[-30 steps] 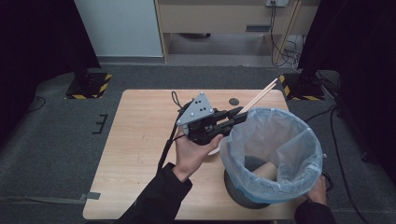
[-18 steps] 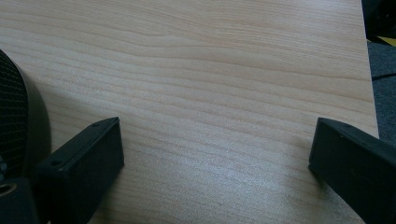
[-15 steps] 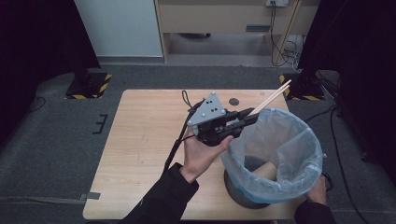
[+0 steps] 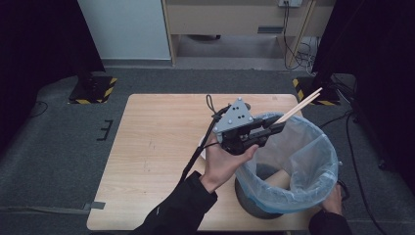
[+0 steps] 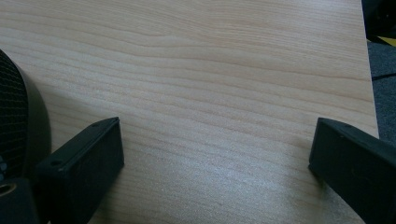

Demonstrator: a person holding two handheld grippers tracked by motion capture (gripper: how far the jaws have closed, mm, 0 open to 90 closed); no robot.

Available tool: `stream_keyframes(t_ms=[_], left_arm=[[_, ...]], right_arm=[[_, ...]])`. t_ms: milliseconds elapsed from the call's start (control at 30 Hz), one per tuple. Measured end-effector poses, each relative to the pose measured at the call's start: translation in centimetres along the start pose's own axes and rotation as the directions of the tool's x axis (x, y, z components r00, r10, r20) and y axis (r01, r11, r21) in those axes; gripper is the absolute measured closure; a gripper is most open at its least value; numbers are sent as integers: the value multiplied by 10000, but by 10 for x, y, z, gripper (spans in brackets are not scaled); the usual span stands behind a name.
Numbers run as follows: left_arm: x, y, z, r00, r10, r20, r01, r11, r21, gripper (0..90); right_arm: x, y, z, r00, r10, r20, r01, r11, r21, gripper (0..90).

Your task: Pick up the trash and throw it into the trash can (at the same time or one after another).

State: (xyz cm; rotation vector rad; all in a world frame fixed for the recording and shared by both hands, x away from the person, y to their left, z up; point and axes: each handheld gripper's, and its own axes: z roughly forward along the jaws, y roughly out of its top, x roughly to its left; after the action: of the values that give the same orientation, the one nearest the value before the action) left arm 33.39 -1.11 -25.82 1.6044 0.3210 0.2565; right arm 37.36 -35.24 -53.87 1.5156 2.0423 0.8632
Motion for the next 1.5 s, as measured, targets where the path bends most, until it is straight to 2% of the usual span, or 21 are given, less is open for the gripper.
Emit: stream_keyframes(t_ms=[300, 433, 533, 767, 967, 1067, 1333, 1500], left_arm=[[-6, -2, 10, 9998, 124, 159, -128, 9996, 268, 795], [-4, -4, 14, 9996, 12, 296, -24, 9992, 399, 790], [-3, -5, 15, 9993, -25, 367, 13, 9995, 330, 705], [1, -1, 6, 9997, 45, 245, -47, 9999, 90, 606], [11, 0, -15, 9997, 146, -216, -146, 9999, 1, 555], [20, -3, -28, 9979, 159, -630, -156, 9999, 51, 515], [45, -18, -57, 9881, 59, -1538, -27, 9998, 207, 464], [59, -31, -68, 9777, 44, -2098, 62, 9987, 502, 440]], right_arm=[[0, 0, 0, 10000, 1, -1, -1, 10000, 0, 32], [0, 0, 0, 10000, 1, 0, -1, 10000, -1, 32], [0, 0, 0, 10000, 1, 0, -1, 10000, -1, 32], [0, 0, 0, 10000, -3, 2, 3, 10000, -1, 32], [0, 0, 0, 10000, 2, 0, -2, 10000, -2, 32], [0, 0, 0, 10000, 2, 0, -2, 10000, -1, 32], [0, 0, 0, 10000, 2, 0, -2, 10000, -2, 32], [0, 0, 0, 10000, 1, 1, -1, 10000, -2, 32]])
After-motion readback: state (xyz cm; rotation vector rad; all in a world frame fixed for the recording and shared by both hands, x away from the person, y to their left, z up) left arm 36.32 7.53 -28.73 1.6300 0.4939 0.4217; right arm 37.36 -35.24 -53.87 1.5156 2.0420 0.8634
